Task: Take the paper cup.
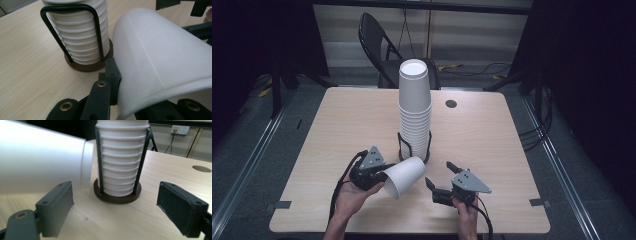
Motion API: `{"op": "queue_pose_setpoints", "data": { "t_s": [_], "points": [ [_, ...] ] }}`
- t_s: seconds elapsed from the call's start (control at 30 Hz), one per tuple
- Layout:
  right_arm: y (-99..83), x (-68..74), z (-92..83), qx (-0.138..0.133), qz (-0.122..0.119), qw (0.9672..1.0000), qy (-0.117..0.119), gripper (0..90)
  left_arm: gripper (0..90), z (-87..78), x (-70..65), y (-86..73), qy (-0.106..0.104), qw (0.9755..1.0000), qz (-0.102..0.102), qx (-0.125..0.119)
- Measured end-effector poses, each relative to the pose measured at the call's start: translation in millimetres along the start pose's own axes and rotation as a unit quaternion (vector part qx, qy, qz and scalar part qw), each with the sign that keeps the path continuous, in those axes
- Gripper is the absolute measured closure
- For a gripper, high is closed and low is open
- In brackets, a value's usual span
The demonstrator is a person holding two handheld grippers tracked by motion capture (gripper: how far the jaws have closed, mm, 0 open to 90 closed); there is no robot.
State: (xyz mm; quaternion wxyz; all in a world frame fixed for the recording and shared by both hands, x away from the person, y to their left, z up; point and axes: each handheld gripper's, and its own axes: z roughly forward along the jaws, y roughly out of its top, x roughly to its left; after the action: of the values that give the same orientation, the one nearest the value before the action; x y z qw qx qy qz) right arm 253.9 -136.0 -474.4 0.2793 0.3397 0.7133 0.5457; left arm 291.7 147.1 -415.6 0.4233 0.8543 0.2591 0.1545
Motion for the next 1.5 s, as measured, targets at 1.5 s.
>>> {"op": "queue_pose_setpoints", "data": {
  "t_s": [1.5],
  "points": [
    [-2.3,52.1,18.6,0.018,-0.315,0.9483,0.033,9.5,86.8,25.0,-7.4,45.4,-0.062,0.9809,0.038,0.18]
  ]
}}
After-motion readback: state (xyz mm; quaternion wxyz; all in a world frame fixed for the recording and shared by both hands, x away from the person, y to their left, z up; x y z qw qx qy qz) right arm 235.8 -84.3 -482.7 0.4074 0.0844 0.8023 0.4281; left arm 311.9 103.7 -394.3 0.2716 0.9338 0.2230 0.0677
